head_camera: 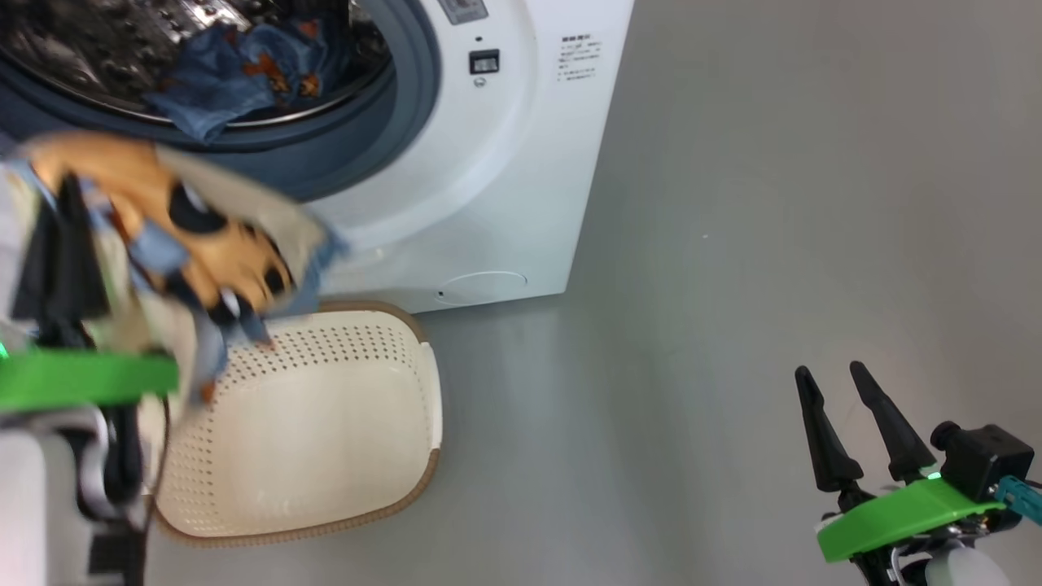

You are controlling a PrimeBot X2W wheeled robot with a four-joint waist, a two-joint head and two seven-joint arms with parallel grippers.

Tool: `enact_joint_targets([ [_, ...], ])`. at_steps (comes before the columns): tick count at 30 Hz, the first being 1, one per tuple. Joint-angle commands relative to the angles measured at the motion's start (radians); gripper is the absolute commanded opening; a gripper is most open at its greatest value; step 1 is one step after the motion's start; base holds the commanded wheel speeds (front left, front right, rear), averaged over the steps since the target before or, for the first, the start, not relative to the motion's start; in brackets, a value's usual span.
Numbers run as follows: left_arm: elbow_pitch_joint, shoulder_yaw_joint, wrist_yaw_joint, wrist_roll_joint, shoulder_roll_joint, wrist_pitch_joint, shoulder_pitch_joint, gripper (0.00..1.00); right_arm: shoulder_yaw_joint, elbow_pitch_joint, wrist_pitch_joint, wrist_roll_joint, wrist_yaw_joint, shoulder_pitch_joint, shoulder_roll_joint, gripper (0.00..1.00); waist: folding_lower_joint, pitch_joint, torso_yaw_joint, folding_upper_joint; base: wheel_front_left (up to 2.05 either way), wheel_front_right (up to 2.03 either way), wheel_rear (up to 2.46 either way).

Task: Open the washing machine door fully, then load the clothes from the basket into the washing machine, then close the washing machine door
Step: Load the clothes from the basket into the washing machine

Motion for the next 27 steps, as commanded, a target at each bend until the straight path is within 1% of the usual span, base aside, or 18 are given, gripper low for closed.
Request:
enact_joint_targets([
  [1, -0.014, 0.037, 0.001, 0.014, 0.043, -0.006, -0.074, 0.00, 0.024, -0.024, -0.008, -0.009, 0.002, -0.028, -0.003, 1.00, 0.0000, 0.017, -0.017, 0.0000, 0.00, 0.00, 0.00],
  [7, 0.060, 0.053, 0.007, 0.045, 0.053, -0.006, -0.239, 0.00, 0.044, -0.026, -0.008, -0.007, 0.002, -0.048, 0.009, 1.00, 0.0000, 0.045, -0.046, 0.0000, 0.00, 0.00, 0.00],
  [18, 0.429, 0.032, 0.001, 0.089, 0.087, -0.006, -0.457, 0.00, 0.071, -0.037, -0.008, 0.001, 0.002, -0.095, 0.039, 1.00, 0.0000, 0.130, -0.095, 0.0000, 0.00, 0.00, 0.00],
  [21, 0.531, 0.010, 0.000, 0.100, 0.097, -0.006, -0.511, 0.00, 0.077, -0.039, -0.008, 0.001, 0.002, -0.109, 0.046, 1.00, 0.0000, 0.151, -0.105, 0.0000, 0.00, 0.00, 0.00],
  [22, 0.531, 0.010, 0.000, 0.100, 0.097, -0.006, -0.511, 0.00, 0.077, -0.039, -0.008, 0.001, 0.002, -0.109, 0.046, 1.00, 0.0000, 0.151, -0.105, 0.0000, 0.00, 0.00, 0.00],
  [27, 0.715, -0.048, -0.001, 0.112, 0.114, -0.006, -0.613, 0.00, 0.083, -0.041, -0.008, 0.003, 0.002, -0.124, 0.059, 1.00, 0.0000, 0.179, -0.117, 0.0000, 0.00, 0.00, 0.00],
])
